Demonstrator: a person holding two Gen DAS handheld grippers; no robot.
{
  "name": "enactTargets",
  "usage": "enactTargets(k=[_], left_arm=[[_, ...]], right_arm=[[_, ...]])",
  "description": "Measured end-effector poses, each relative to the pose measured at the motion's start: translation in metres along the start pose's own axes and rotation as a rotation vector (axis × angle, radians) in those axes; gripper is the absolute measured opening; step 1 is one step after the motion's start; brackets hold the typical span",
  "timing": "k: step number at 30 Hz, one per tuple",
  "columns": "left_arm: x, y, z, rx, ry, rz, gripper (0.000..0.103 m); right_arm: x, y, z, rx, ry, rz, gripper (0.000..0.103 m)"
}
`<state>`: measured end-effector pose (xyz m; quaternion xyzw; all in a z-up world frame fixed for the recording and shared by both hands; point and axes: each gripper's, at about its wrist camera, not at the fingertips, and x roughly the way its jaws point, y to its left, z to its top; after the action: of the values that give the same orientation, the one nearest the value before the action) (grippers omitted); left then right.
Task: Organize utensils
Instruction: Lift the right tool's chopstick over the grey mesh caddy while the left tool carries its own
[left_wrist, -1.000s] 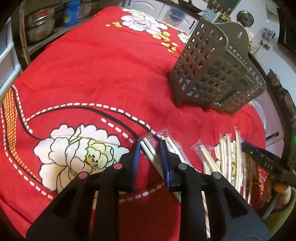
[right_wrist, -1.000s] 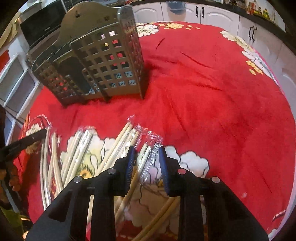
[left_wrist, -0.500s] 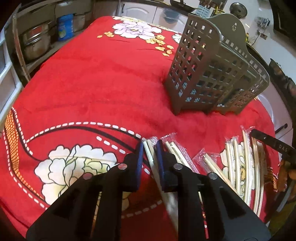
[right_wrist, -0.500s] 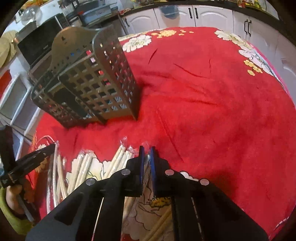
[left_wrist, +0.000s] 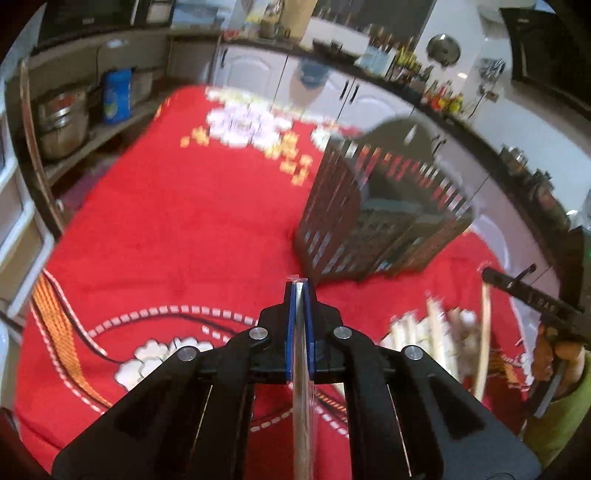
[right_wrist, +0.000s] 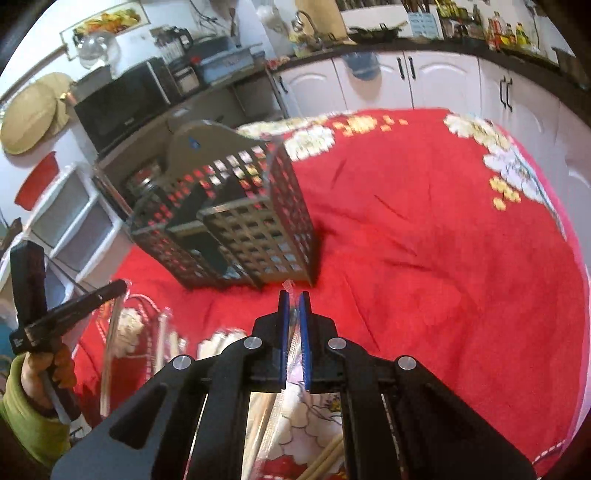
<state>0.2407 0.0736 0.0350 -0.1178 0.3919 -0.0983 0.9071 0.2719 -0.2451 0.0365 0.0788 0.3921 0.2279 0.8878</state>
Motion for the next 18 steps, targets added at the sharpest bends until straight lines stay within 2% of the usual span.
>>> enactTargets(k=[6,18], left_arm=[[-0.044,-0.021,0.031,0.041,-0.134,-0.05,0.003],[-0.104,-0.068,0.078,0.124,-0.32,-0.127,0.003]], right_arm=[[-0.035,0.021,0.015,-0.057,-0.096,0.033,0.005],[-0.091,0.05,0.055,-0.146,-0.286,0.052,0.004]])
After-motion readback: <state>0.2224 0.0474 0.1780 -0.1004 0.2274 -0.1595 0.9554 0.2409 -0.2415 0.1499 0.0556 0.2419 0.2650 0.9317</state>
